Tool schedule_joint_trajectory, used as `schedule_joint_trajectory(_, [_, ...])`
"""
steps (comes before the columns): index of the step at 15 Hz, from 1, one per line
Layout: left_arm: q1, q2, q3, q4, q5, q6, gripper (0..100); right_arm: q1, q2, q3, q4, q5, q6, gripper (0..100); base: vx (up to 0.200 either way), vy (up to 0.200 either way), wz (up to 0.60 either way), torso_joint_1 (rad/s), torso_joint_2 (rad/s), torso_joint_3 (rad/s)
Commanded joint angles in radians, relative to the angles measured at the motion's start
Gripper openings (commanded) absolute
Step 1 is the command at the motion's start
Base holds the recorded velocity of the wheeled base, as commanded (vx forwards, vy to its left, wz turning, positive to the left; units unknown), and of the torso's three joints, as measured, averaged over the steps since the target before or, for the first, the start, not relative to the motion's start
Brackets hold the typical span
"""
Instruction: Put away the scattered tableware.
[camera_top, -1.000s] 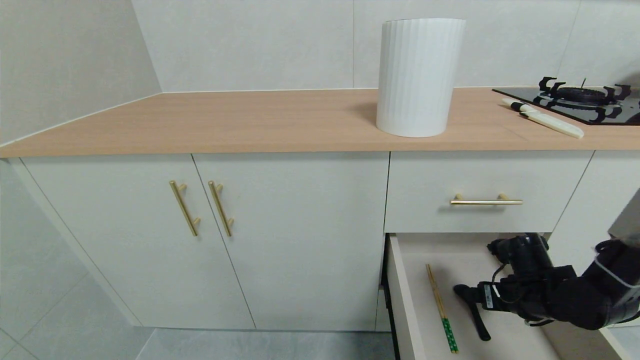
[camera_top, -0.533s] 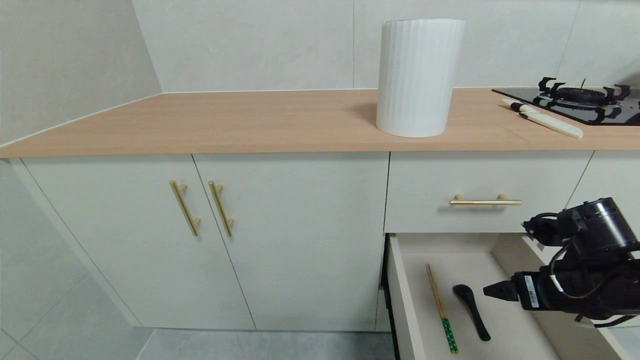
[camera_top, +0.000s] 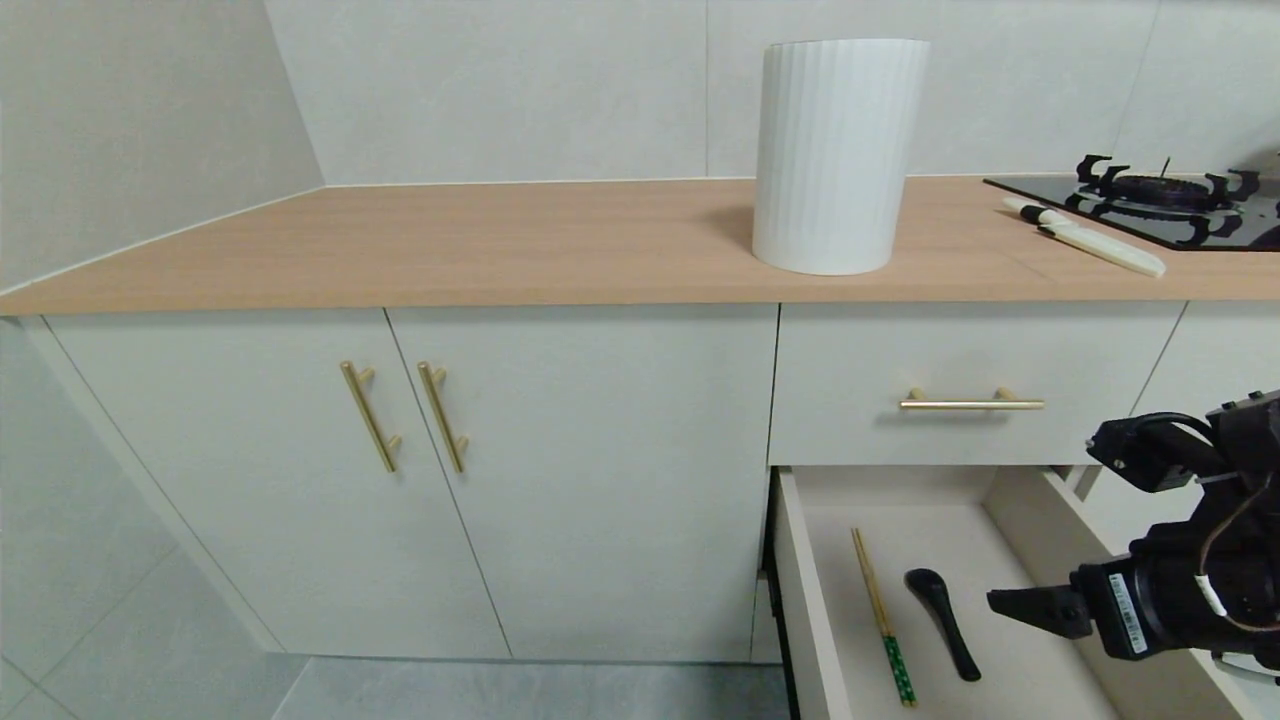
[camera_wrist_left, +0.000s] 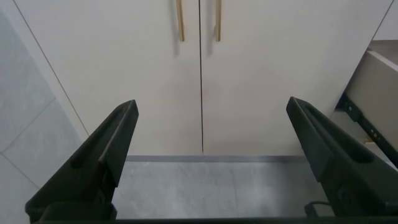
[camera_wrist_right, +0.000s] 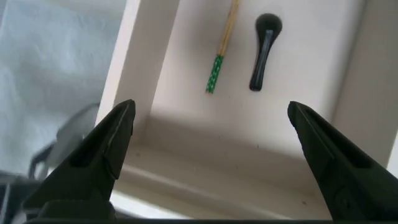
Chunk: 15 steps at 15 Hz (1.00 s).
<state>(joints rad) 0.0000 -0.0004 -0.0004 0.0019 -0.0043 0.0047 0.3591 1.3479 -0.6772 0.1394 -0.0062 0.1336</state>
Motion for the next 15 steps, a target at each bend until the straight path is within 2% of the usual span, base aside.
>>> schedule_joint_trajectory(1, [0.0,0.0,-0.001,0.001,0.0,0.0,100,0.007,-0.019,0.001,0.023,0.002,-0.016,100,-0.2,0.0,0.0,0.007,0.01,0.002])
schedule_joint_trajectory(4, [0.0,0.0,-0.001,0.001,0.0,0.0,100,0.015,-0.016,0.001,0.089,0.002,-0.058,100,-0.2,0.0,0.0,-0.002,0.0,0.004])
schedule_joint_trajectory(8, [0.0,0.0,-0.001,0.001,0.0,0.0,100,0.018,-0.003,-0.001,0.19,0.055,-0.114,100,0.0,0.0,0.0,0.0,0.0,0.0])
schedule_joint_trajectory(12, [0.0,0.0,-0.001,0.001,0.0,0.0,100,0.018,0.128,0.002,0.329,0.075,-0.22,100,0.0,0.0,0.0,0.0,0.0,0.0])
schedule_joint_trajectory(15, [0.0,0.0,-0.001,0.001,0.0,0.0,100,0.017,0.203,0.019,0.335,0.072,-0.259,100,0.0,0.0,0.0,0.0,0.0,0.0])
